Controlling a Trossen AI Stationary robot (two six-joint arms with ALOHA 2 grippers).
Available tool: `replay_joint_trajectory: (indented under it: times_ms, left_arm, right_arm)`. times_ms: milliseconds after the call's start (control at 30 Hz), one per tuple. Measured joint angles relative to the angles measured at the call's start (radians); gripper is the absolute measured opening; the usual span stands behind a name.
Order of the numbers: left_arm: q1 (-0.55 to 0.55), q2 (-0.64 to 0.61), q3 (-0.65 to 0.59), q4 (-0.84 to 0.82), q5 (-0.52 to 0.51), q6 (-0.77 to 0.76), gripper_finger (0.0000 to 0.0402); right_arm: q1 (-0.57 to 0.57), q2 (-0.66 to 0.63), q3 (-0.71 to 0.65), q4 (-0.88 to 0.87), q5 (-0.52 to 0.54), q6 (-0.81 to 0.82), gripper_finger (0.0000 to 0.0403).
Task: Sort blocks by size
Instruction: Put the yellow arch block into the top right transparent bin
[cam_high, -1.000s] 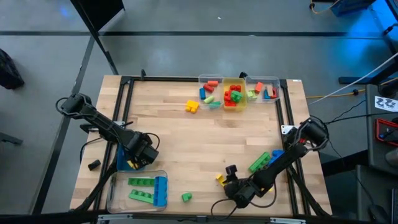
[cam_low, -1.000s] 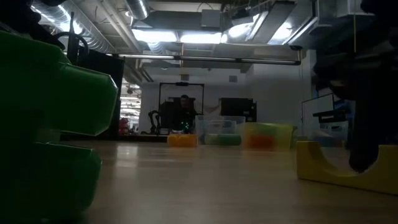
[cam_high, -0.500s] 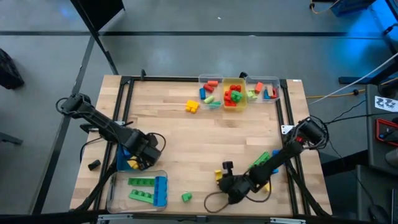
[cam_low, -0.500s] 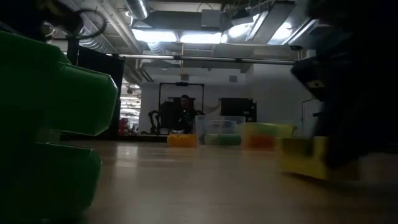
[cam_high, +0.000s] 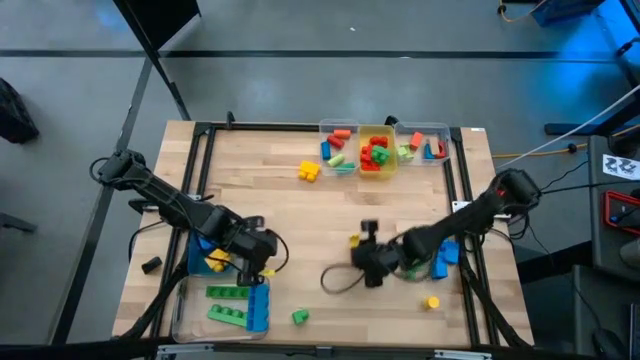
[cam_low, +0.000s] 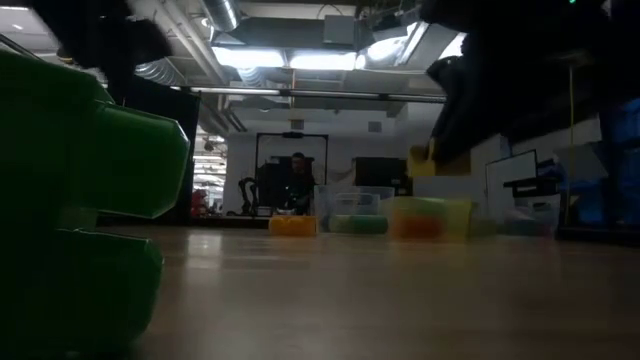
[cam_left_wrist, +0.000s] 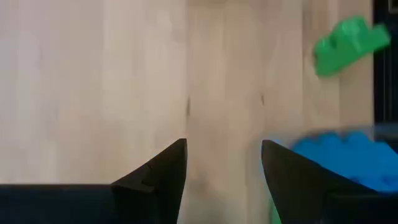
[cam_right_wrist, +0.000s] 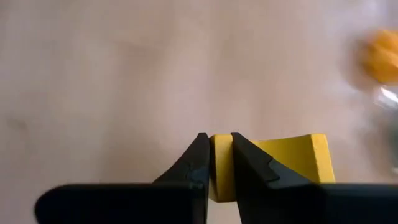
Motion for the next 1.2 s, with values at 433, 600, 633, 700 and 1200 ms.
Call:
replay_joint_trajectory:
  times_ms: [433, 600, 633, 700, 1200]
  left_arm:
    - [0.128, 0.0, 0.0, 0.166, -0.175, 0.345, 0.0189]
    - [0.188, 0.001, 0.0, 0.201, -0.176, 0.42, 0.0189]
    - [0.201, 0.001, 0.0, 0.21, -0.176, 0.423, 0.0189]
    - [0.226, 0.001, 0.0, 0.21, -0.176, 0.432, 0.0189]
    - [0.409, 0.002, -0.001, 0.245, -0.176, 0.442, 0.0189]
  right_arm:
    - [-0.369, -0.303, -0.009, -0.609, 0.175, -0.001, 0.0047]
    - [-0.604, -0.339, -0.085, -0.613, 0.171, -0.081, 0.0045]
    - [-0.649, -0.34, -0.101, -0.604, 0.17, -0.11, 0.0046]
    - [-0.742, -0.34, -0.128, -0.562, 0.16, -0.164, 0.0049]
    - [-1.174, -0.34, -0.154, -0.252, -0.053, -0.418, 0.0073]
